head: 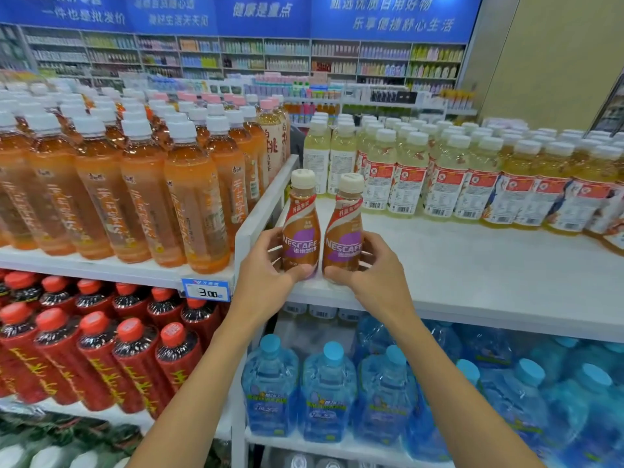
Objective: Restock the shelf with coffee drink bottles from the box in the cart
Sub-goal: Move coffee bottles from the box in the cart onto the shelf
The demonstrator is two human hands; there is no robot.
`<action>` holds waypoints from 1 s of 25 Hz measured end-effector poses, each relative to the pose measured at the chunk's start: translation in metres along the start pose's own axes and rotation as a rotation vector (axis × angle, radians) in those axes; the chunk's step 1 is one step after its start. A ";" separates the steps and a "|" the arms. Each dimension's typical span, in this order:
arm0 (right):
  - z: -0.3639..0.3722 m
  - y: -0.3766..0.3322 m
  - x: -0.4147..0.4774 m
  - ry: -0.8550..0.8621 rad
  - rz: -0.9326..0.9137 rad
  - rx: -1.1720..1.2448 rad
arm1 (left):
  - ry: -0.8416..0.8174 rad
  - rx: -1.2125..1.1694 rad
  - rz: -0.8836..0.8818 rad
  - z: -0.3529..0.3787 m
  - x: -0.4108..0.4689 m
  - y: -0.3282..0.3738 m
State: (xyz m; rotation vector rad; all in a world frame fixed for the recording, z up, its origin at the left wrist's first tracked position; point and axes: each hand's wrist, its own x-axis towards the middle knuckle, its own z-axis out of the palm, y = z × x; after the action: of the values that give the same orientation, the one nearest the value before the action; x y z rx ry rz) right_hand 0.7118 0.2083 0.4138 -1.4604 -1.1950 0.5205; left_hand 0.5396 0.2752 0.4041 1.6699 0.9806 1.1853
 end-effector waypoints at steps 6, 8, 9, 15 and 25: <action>0.009 0.000 -0.003 0.079 -0.043 -0.110 | 0.006 0.030 0.029 -0.001 0.001 0.002; 0.007 0.001 -0.007 0.083 -0.035 -0.082 | 0.029 0.007 0.028 0.000 -0.004 0.002; 0.006 0.001 -0.009 0.094 -0.038 -0.063 | 0.050 -0.006 0.028 0.001 -0.005 0.002; 0.010 0.001 -0.004 0.105 -0.031 -0.026 | 0.108 0.031 0.010 0.005 0.002 0.002; 0.019 0.007 0.038 0.097 -0.051 -0.090 | 0.088 0.183 0.079 0.020 0.044 -0.005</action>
State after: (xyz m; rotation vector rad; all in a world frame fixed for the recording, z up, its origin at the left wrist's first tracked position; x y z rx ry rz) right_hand 0.7133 0.2514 0.4135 -1.5102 -1.1884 0.3618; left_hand 0.5690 0.3132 0.4090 1.8271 1.1143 1.2623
